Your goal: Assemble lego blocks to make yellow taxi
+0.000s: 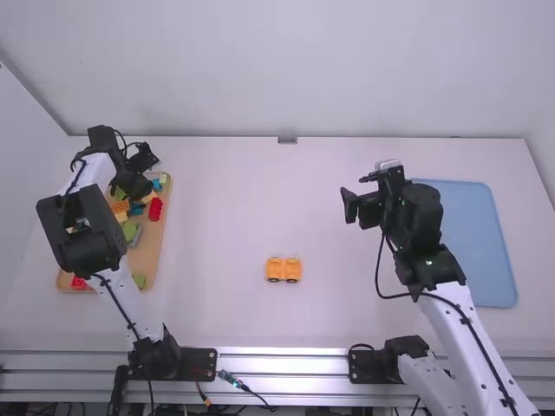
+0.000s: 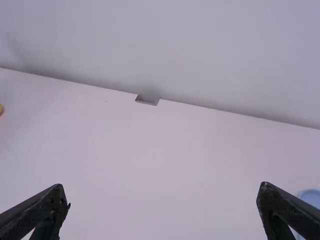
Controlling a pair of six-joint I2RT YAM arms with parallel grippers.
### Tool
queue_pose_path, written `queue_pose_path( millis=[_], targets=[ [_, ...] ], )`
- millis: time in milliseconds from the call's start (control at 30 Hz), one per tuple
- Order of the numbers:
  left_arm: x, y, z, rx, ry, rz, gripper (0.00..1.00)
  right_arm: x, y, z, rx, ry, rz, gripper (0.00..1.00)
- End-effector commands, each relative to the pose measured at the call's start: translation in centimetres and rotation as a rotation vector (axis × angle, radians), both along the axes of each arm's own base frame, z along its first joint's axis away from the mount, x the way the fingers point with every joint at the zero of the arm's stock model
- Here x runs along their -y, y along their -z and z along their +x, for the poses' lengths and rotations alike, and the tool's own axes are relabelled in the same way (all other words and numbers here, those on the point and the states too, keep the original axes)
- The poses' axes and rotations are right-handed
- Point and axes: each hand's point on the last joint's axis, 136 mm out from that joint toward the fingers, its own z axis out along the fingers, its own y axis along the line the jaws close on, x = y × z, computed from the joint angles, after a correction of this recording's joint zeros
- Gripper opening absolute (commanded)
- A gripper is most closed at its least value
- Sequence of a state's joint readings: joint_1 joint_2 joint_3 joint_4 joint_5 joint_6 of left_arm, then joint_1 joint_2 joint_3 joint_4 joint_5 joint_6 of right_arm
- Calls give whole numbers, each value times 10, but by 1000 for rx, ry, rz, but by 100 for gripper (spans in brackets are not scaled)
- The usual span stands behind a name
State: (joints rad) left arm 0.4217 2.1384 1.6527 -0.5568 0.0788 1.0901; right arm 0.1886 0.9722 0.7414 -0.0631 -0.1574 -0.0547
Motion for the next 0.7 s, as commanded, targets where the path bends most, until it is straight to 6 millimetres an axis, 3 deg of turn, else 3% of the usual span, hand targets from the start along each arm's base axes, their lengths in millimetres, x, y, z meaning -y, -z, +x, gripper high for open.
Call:
queue_pose_path(
  millis=[0,367,667],
  targets=[
    [6,17,-7,-33,30,-28,77,-4,-19,3,40,-11,5,99],
    [14,37,-21,-70,58,-47,64,-2,-18,3,37,-7,6,99],
    [16,42,-24,-73,67,-51,60,-2,-18,3,37,-5,7,99]
  ],
)
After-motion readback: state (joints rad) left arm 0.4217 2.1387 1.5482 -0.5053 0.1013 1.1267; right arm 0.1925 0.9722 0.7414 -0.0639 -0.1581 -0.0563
